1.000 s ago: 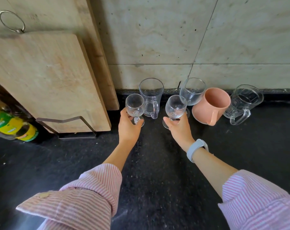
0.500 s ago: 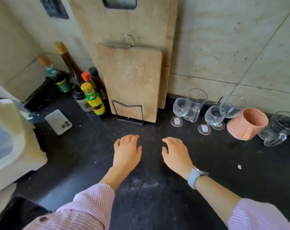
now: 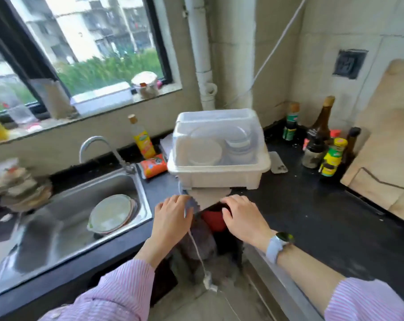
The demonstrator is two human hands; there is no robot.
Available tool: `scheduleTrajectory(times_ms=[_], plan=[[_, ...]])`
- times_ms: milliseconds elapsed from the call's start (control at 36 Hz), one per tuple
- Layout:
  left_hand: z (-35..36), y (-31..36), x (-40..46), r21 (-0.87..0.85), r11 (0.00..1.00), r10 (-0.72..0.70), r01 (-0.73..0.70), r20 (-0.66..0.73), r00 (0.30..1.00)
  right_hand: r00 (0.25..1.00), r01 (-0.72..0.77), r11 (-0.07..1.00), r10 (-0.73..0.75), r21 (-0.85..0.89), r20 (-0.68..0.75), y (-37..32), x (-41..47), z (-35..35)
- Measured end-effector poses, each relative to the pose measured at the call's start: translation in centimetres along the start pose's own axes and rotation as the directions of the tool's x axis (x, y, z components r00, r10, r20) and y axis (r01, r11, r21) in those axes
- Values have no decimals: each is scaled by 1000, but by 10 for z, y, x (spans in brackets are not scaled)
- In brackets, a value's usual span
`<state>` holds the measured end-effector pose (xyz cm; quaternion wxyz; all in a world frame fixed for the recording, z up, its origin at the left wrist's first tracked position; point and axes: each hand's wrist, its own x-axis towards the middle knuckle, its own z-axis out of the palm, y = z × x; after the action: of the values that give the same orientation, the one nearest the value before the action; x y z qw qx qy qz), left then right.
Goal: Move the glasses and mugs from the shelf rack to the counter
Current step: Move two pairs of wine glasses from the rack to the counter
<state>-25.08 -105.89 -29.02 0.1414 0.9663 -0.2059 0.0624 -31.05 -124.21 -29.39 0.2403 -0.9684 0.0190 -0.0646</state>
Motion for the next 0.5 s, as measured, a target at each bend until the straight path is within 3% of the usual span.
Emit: scheduleTrajectory(times_ms=[222,500], plan=[[-120,-192,-146,1,942,-331,336,-181,926,936,333,937,-342,104,80,-231,3,85],[-225,-335,-274,-60,777,-599,626,-376,707,718,645,743,-669,179,191,-450,-5,158]])
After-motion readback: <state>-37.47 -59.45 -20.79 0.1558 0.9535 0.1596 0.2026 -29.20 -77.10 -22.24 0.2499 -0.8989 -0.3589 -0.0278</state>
